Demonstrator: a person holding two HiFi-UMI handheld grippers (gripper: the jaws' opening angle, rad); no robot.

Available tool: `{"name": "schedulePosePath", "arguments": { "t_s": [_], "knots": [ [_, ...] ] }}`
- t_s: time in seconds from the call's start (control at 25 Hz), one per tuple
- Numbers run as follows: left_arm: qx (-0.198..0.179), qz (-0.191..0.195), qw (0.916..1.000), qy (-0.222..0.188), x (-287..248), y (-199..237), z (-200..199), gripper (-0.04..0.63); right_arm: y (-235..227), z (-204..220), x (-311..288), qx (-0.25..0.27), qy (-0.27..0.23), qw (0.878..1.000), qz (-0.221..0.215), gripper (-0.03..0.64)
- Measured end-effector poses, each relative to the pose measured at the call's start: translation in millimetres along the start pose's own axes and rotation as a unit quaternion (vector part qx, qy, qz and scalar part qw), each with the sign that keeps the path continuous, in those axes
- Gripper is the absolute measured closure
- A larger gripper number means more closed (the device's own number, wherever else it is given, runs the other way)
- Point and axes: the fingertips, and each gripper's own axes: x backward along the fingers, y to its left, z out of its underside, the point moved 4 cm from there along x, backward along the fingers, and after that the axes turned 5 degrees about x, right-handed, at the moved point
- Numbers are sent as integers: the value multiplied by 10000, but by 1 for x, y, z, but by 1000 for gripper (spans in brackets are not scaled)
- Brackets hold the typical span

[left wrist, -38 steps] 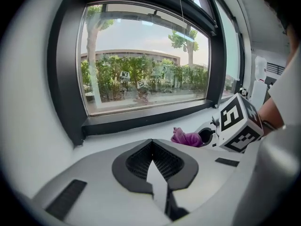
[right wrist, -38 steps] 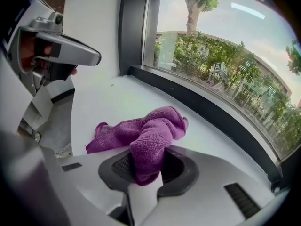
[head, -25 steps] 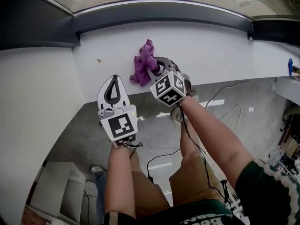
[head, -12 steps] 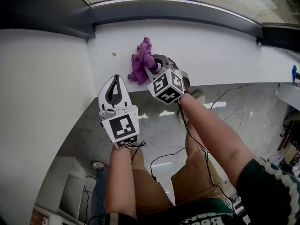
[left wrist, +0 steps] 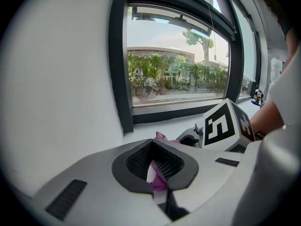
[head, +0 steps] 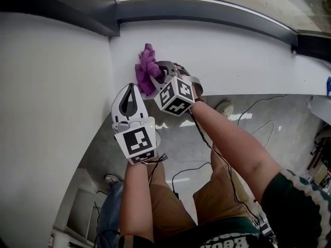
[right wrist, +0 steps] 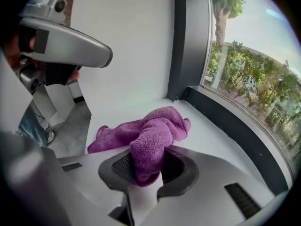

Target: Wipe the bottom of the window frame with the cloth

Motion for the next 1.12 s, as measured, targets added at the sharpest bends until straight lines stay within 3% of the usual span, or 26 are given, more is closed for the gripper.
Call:
{"name": "schedulePosePath", "arguments": {
  "t_s": [0.56, 1.12],
  "knots": [
    [40, -219, 9997, -54, 13, 25, -6, 588, 21, -55, -38, 628, -285, 9965, -474, 514],
    [200, -159, 9997, -42, 13, 28, -3, 588, 23, -62, -37, 574, -464, 9957, -562, 512]
  ]
}}
